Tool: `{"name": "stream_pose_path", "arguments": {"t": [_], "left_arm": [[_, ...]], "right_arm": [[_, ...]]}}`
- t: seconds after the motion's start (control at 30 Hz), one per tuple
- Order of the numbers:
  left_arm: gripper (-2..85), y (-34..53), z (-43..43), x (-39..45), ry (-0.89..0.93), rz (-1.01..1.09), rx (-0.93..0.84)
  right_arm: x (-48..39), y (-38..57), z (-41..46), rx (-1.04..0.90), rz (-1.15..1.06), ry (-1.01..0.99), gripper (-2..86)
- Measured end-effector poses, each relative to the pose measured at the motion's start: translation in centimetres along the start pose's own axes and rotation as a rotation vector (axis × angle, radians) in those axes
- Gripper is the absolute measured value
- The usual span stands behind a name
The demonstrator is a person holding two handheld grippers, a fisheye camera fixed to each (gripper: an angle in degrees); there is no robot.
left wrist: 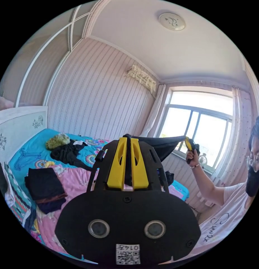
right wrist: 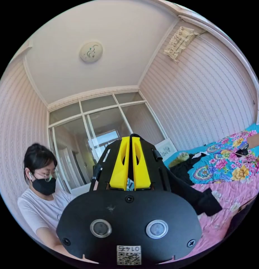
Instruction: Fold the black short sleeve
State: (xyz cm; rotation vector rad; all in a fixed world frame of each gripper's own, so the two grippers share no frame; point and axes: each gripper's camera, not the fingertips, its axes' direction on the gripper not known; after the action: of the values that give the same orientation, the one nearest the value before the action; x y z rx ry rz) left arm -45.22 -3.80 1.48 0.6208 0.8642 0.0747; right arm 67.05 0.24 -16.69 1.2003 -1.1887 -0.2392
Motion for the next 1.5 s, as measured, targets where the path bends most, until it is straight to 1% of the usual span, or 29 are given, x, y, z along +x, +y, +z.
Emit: {"name": "stream_pose_path", "arguments": {"t": [0.03, 0.1, 0.13, 0.2, 0.23, 0.3, 0.4, 0.5, 0.6, 0.8, 1.03, 1.13, 1.2, 1.27, 1.4, 1.5], "left_arm": [[-0.5, 0.9, 0.6, -0.8, -0.004, -0.023, -0.042], [-0.5, 5.5, 3.1, -4.1, -0.014, -0.152, -0.212], [-0.5, 6.9, 3.8, -5.0, -0.014, -0.187, -0.251], [-0.4, 12.2, 5.8, -8.0, -0.004, -0.322, -0.358], [-0.4, 13.5, 6.2, -8.7, -0.005, -0.35, -0.384], [-0.4, 17.9, 7.6, -10.4, -0.035, -0.427, -0.485], [-0.5, 21.9, 8.8, -11.5, -0.062, -0.474, -0.607], [-0.5, 24.3, 9.3, -12.0, -0.057, -0.513, -0.662], [-0.4, 26.0, 9.4, -12.0, -0.092, -0.51, -0.707], [-0.4, 27.6, 9.4, -11.9, -0.112, -0.534, -0.699], [-0.1, 28.6, 9.8, -11.0, -0.091, -0.514, -0.733], [0.1, 28.9, 10.2, -10.3, -0.101, -0.466, -0.761], [0.7, 28.9, 11.1, -10.1, -0.126, -0.437, -0.747], [1.5, 28.7, 11.7, -10.2, -0.123, -0.454, -0.728], [2.7, 28.0, 12.0, -9.7, -0.156, -0.43, -0.695], [3.3, 27.6, 11.6, -9.2, -0.189, -0.423, -0.678]], "right_arm": [[0.7, 1.7, 0.1, -0.03, 0.011, 0.017, 0.5], [5.5, 9.8, 0.6, -0.134, 0.147, 0.034, 0.5], [7.0, 12.1, 0.7, -0.155, 0.202, 0.03, 0.5], [13.2, 22.8, 0.5, -0.201, 0.471, 0.069, 0.5], [14.5, 25.5, 0.3, -0.208, 0.54, 0.085, 0.5], [18.9, 35.9, -0.8, -0.253, 0.799, 0.15, 0.5], [21.0, 45.3, -2.3, -0.324, 0.996, 0.25, 0.5], [21.4, 50.5, -3.3, -0.36, 1.075, 0.282, 0.5], [21.2, 53.1, -3.5, -0.431, 1.076, 0.309, 0.6], [20.7, 56.4, -3.0, -0.592, 1.052, 0.349, 0.6], [19.2, 60.2, -4.2, -0.648, 1.068, 0.364, 0.6], [18.4, 61.9, -4.2, -0.707, 1.048, 0.396, 0.7], [18.2, 63.2, -3.6, -0.73, 1.04, 0.411, 0.8], [18.1, 63.9, -3.2, -0.745, 1.035, 0.414, 1.0], [17.1, 64.5, -2.7, -0.82, 0.928, 0.446, 2.2], [15.9, 64.1, -2.8, -0.808, 0.816, 0.491, 3.8]]}}
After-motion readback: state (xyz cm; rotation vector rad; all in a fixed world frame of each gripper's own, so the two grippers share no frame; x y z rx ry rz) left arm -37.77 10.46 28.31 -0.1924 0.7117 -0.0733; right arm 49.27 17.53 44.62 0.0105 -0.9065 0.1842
